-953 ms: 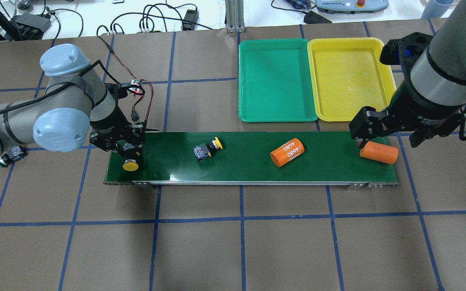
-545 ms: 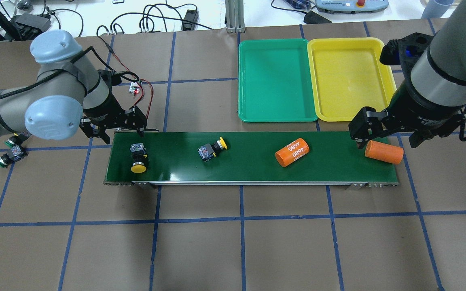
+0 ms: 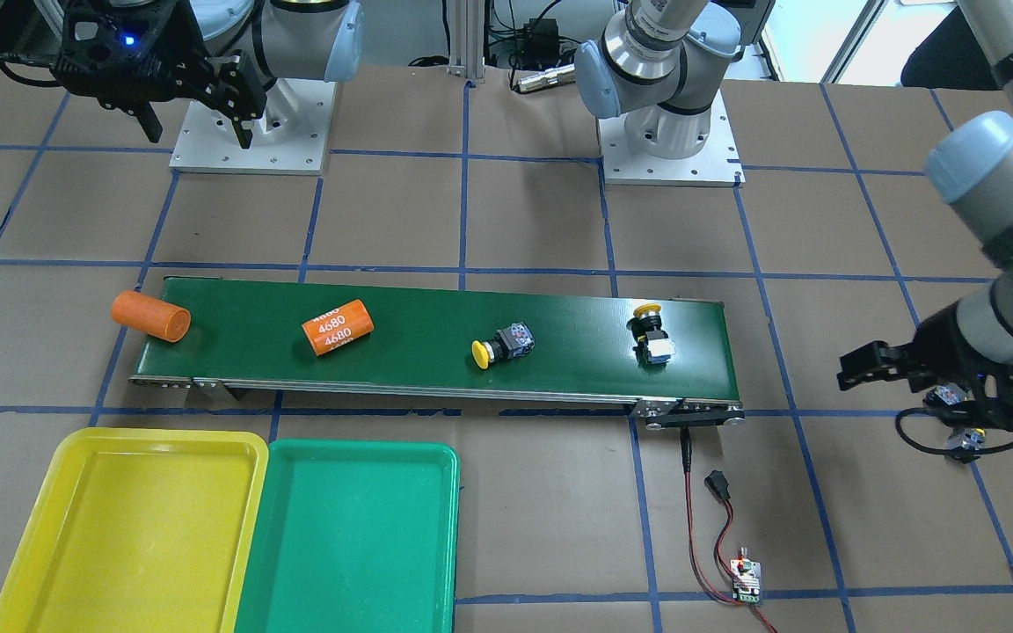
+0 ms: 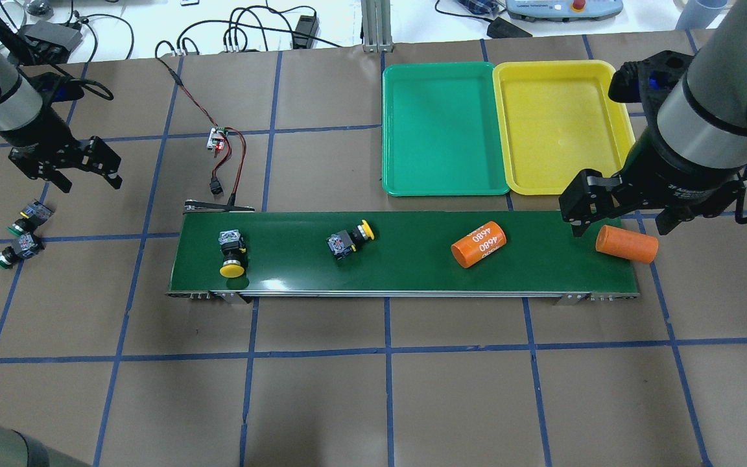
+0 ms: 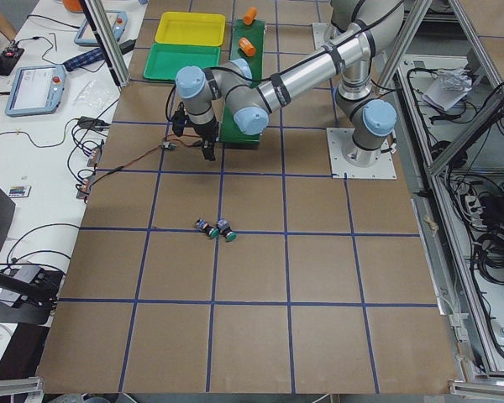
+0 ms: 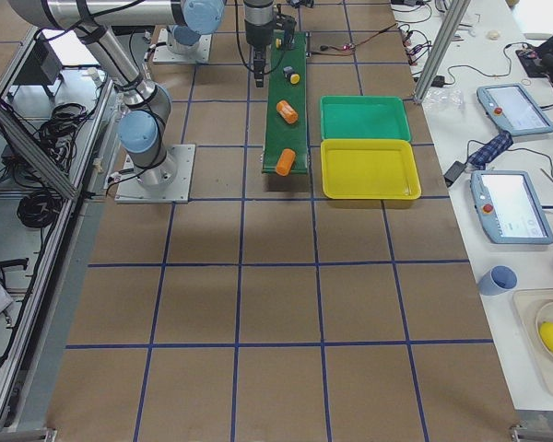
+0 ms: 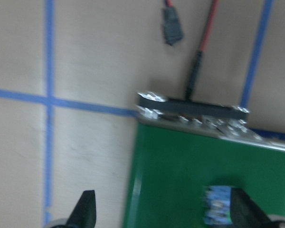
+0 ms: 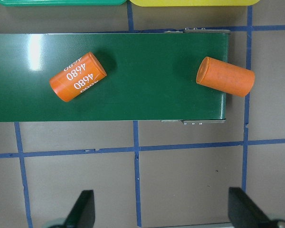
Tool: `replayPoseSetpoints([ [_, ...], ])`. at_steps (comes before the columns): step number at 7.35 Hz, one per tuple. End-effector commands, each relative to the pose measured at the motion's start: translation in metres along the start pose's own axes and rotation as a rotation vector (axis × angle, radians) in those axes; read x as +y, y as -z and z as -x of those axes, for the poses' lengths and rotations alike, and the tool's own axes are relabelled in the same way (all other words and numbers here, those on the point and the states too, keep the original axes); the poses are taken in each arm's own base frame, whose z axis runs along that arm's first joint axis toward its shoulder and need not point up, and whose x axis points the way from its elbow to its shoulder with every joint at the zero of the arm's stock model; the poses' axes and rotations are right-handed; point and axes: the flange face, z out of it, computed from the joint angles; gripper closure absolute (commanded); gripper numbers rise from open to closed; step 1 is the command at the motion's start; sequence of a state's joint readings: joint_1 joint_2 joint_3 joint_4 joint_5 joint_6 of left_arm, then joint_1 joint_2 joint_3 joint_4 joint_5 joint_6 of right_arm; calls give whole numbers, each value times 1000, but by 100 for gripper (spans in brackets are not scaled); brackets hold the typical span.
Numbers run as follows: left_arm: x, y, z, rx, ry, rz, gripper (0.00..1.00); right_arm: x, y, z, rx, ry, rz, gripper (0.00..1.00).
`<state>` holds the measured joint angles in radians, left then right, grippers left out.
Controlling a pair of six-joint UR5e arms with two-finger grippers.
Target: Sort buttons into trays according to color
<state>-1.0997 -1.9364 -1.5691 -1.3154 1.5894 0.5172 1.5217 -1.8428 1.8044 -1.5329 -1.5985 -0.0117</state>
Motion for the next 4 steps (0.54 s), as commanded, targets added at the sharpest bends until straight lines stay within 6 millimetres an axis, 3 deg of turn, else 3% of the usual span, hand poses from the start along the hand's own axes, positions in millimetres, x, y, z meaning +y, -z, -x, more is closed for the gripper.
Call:
replayPoseSetpoints([
  [1,-14,-16,100,-9,-100,3,0,2,1,1,-8,-42,1,0],
  [2,-29,-34,114,-36,-153,-29,0,3,-2,1,-12,-85,10,0],
  [3,-35,-56,145,-77,-199,-76,0,4,-2,1,-12,-102,7,0],
  [4,-25,-70,176,-72,-167,-74,0,4,-4,1,-12,-108,13,0],
])
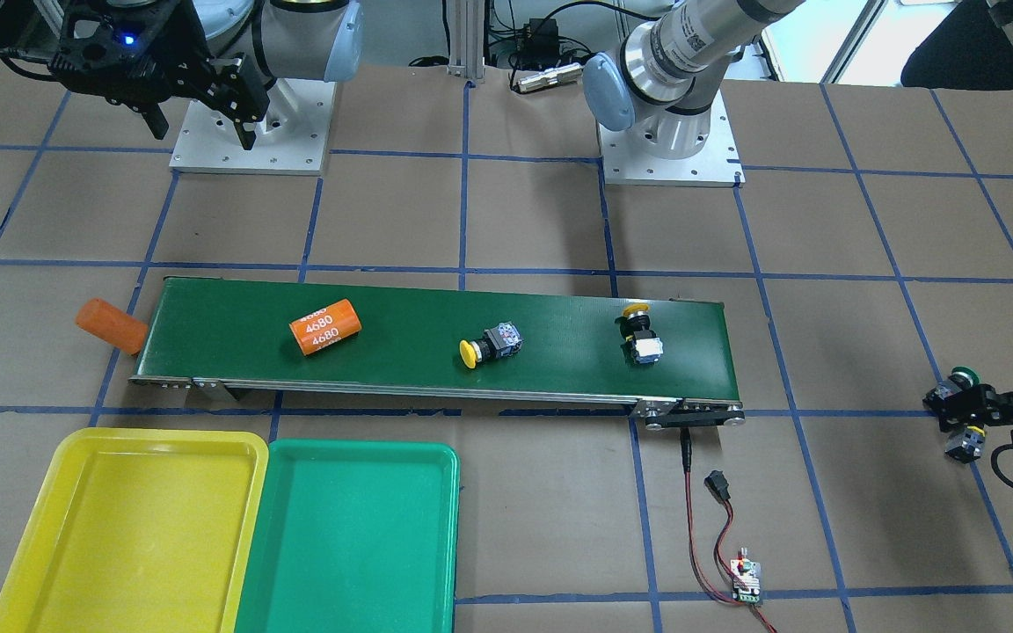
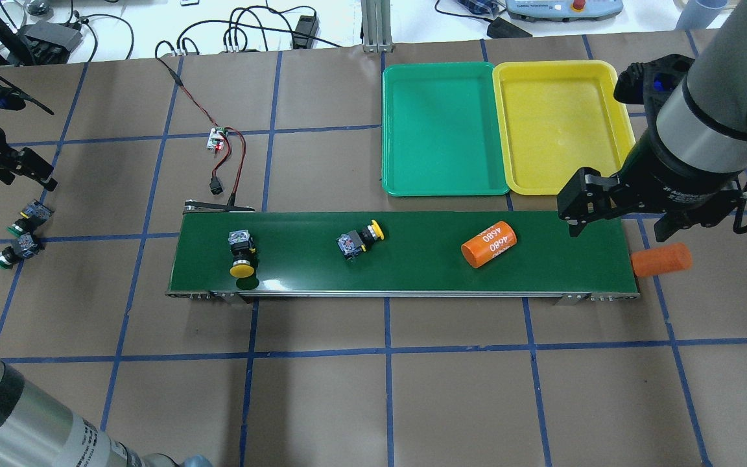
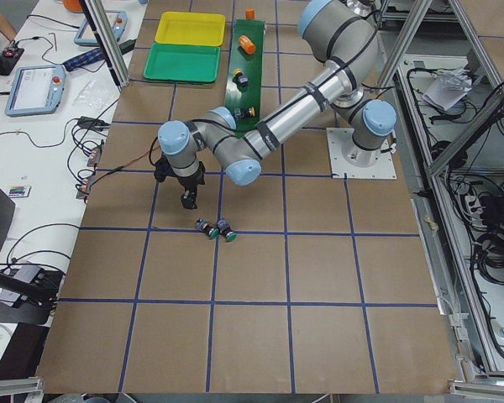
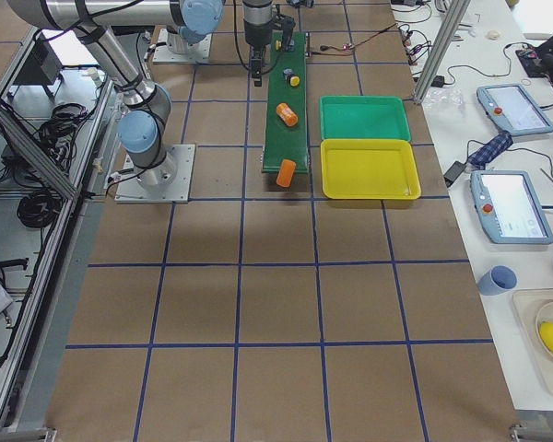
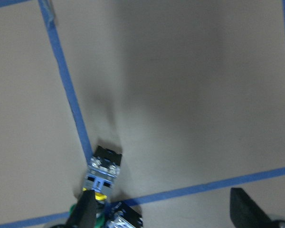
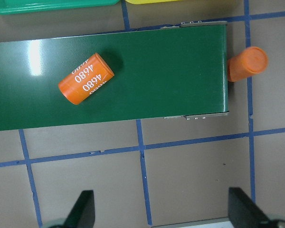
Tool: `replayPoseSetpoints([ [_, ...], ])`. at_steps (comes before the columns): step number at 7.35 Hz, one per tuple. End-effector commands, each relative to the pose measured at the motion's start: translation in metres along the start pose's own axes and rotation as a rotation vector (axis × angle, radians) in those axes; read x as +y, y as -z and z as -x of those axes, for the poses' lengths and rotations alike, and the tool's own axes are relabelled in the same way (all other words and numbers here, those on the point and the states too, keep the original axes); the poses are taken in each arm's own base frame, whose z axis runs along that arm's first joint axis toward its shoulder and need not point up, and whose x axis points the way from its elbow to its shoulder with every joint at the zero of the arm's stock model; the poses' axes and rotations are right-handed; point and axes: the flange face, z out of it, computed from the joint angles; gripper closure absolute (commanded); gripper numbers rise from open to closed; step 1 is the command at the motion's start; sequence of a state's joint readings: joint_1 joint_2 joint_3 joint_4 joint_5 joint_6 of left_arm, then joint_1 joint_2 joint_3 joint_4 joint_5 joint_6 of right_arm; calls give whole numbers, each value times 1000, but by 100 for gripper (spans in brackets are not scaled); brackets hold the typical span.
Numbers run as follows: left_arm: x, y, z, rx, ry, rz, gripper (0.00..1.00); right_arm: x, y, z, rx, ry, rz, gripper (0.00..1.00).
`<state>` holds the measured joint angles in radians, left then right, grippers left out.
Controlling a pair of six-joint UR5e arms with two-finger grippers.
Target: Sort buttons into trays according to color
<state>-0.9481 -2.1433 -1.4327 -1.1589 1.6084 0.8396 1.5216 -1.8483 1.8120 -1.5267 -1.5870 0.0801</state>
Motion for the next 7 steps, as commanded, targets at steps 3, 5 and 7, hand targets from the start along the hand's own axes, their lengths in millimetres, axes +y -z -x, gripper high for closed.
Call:
replayPoseSetpoints([
  [3,6,-48,50,-24,-55,-32,0,1,-2,2,-3,-156,5,0],
  [5,4,-50,54,-25,-53,-33,0,2,-4,4,-3,-174,11,0],
  [7,-2,-59,60,-26,-55,-35,0,2,-3,4,-3,-269,10,0],
])
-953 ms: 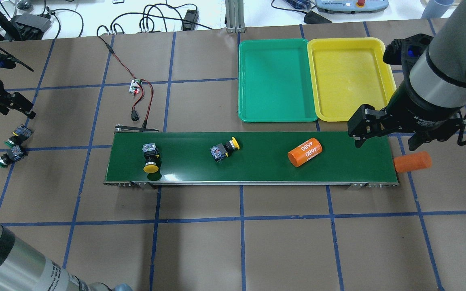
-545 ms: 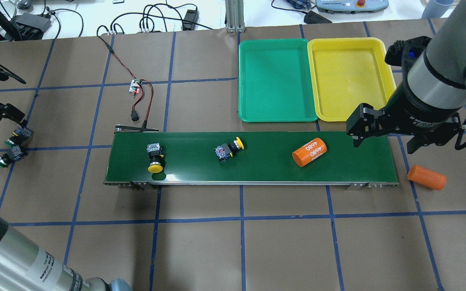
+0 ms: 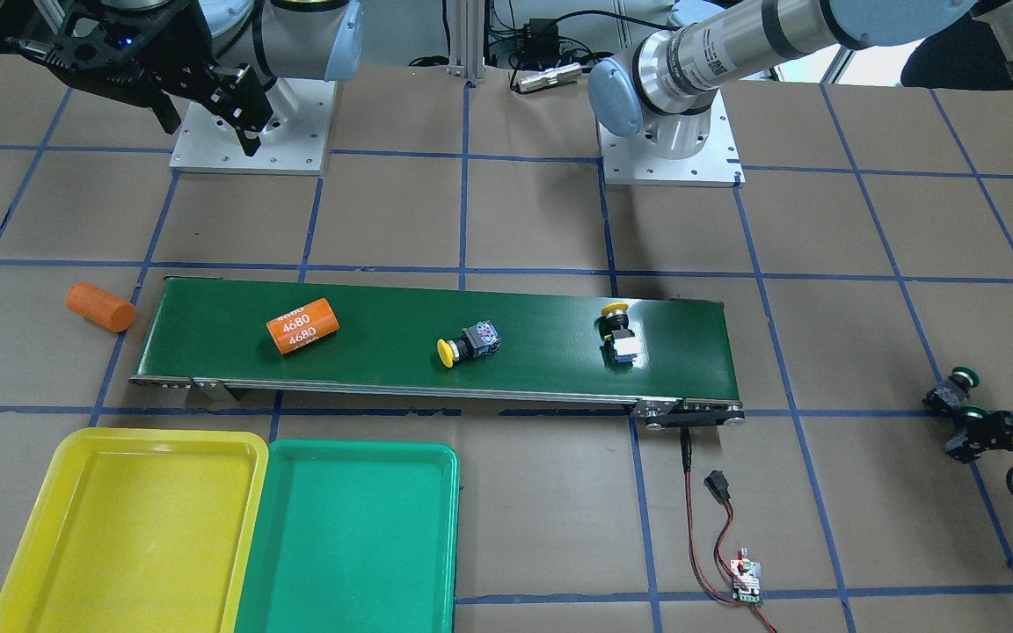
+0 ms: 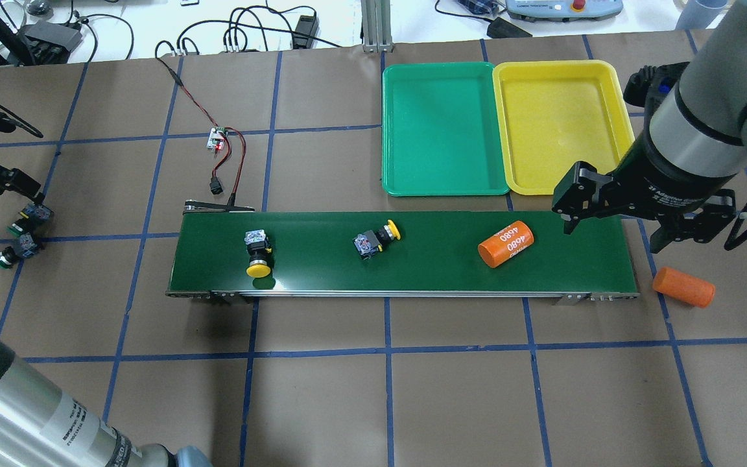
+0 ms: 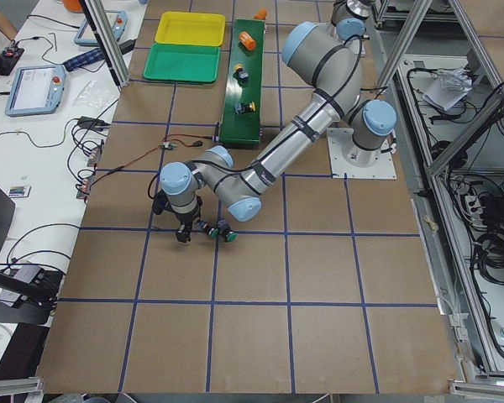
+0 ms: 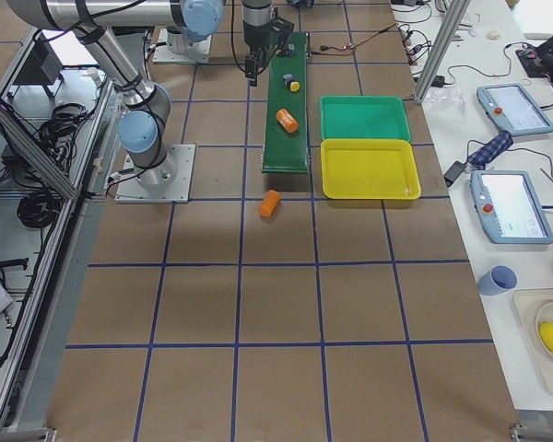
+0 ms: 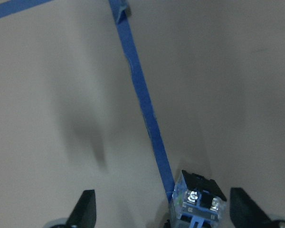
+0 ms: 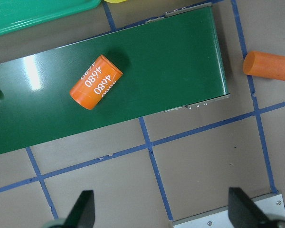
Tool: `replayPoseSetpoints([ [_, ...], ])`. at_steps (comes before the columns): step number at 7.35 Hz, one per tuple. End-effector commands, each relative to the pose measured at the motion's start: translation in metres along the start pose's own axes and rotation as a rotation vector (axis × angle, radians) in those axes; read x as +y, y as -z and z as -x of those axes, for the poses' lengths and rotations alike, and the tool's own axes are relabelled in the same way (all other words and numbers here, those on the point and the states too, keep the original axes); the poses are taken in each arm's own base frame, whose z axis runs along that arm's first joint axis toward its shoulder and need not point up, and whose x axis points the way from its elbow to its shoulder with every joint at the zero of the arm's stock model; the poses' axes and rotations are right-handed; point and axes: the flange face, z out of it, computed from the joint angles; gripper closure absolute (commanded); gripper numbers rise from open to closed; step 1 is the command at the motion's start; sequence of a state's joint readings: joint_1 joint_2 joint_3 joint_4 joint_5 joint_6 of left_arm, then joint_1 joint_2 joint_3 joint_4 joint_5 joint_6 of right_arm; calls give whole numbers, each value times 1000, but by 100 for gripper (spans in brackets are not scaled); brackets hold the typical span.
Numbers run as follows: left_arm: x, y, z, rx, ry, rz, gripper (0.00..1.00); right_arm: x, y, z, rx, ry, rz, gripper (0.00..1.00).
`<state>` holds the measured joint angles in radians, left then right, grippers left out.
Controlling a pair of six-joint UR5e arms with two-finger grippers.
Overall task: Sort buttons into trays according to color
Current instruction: 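Lower the right gripper onto the yellow-capped switch on the belt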
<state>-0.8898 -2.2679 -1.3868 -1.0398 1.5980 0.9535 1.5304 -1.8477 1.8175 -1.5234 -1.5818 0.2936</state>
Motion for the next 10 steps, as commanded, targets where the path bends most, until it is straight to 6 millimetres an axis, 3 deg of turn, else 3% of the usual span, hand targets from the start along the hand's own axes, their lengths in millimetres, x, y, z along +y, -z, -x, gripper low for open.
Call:
replayPoseSetpoints([
  [1,-6,-4,9,-3,0,-4,0,-9,-5,2,0,-104,-4,0],
  [3,-7,-8,9,1,-1,1,0,-28,-15,4,-1,-272,-20,0],
  [4,-7,-8,10,-7,0,1,0,-54,-37,15,-6,-369,-11,0],
  [5,-7,-9,10,-6,0,2,0,-64,-51,24,0,-476,1,0],
  [7,-7,-11,12,-6,1,2,0,-71,-70,45,-9,-531,16,0],
  [9,-8,-13,14,-5,1,4,0,-72,-98,100,-62,-572,-3,0],
  [10,-8,-15,14,-3,1,6,0,-62,-115,130,-54,-580,-8,0],
])
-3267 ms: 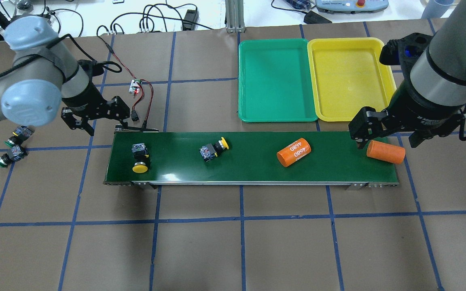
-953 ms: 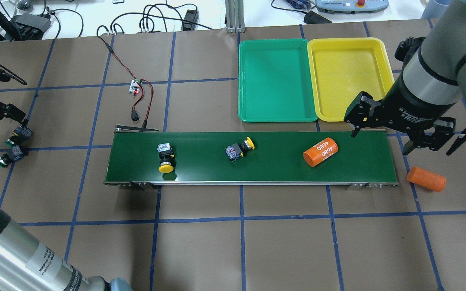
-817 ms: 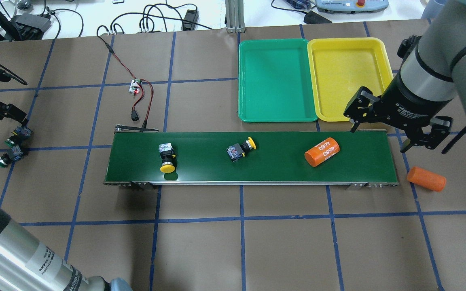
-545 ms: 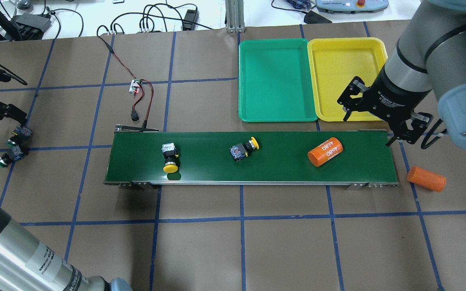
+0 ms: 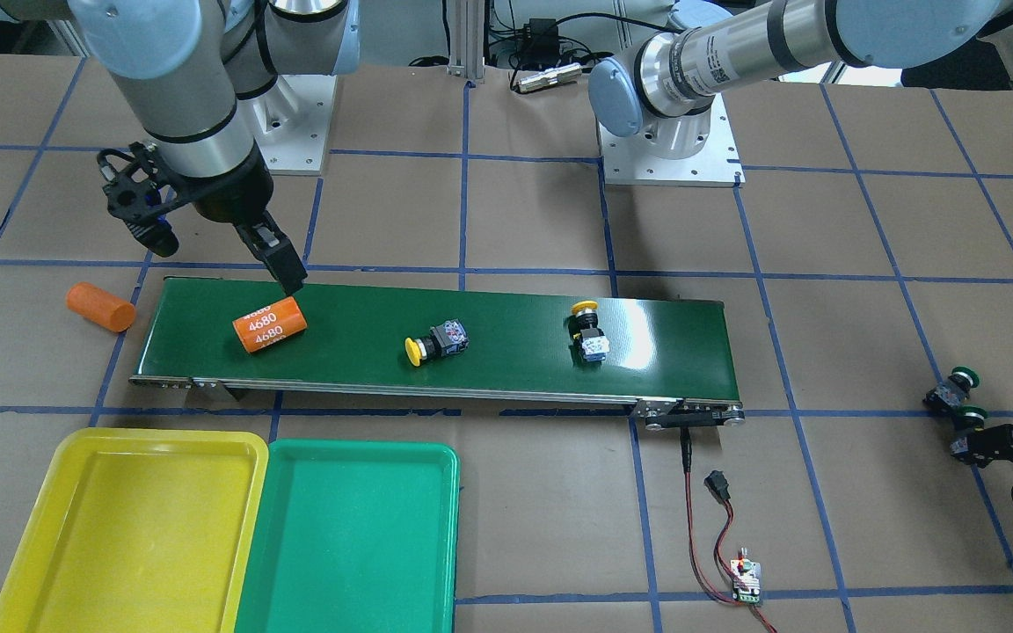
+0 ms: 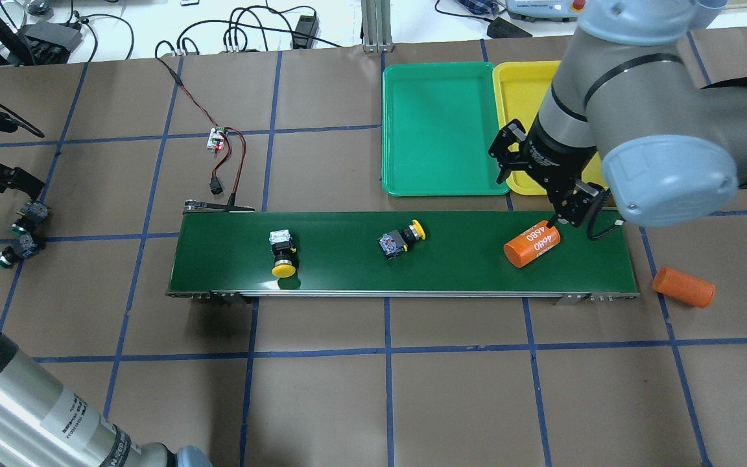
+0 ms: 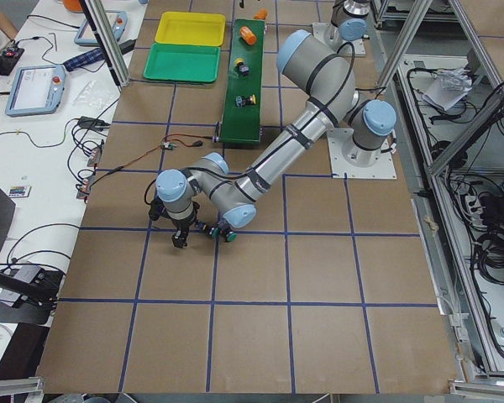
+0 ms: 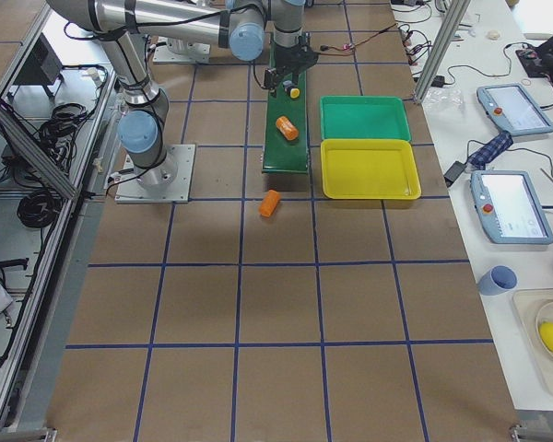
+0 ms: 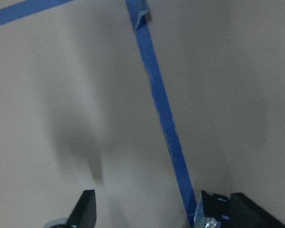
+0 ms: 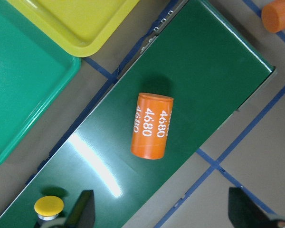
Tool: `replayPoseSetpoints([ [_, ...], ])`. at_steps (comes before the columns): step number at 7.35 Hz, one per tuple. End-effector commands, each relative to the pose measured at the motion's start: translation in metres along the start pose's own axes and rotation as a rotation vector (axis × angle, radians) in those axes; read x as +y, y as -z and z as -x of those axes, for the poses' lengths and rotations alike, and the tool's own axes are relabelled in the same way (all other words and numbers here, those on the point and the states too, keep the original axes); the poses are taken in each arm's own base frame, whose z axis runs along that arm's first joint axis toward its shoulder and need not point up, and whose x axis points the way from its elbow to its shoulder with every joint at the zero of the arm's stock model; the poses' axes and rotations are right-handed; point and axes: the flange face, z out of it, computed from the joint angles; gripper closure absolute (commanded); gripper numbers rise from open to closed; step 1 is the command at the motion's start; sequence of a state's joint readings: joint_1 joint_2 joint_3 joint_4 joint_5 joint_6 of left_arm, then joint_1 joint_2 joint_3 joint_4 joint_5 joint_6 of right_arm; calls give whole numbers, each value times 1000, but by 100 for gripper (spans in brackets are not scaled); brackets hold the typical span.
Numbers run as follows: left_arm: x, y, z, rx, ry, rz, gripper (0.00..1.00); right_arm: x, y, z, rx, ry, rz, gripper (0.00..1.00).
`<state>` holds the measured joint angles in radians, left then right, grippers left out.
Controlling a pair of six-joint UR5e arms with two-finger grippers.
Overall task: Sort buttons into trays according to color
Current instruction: 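Lower the right gripper onto the yellow-capped switch on the belt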
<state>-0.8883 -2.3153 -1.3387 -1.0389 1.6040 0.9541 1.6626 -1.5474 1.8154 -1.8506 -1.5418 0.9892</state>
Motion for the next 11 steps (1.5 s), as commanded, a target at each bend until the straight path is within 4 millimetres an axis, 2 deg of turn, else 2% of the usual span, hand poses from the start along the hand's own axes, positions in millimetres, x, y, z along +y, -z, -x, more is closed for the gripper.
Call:
replayPoseSetpoints([
  [1,0,-2,0,3,0,3,0,30,-34,45,-58,-35,-32,0],
  [2,1,-3,-1,6,0,5,0,34,-48,55,-66,-59,-39,0],
  [3,2,-9,-3,17,-1,13,0,55,-58,62,-52,-31,-32,0],
  [4,-1,2,-2,11,-8,7,0,66,-71,73,-43,-42,-24,0],
  [6,-11,21,-6,9,-20,1,0,72,-96,82,-23,-75,-16,0],
  [9,-6,14,-15,88,-24,39,0,73,-118,80,29,-76,-3,0],
  [11,8,-23,-11,150,-50,70,0,72,-133,82,59,-79,6,0],
])
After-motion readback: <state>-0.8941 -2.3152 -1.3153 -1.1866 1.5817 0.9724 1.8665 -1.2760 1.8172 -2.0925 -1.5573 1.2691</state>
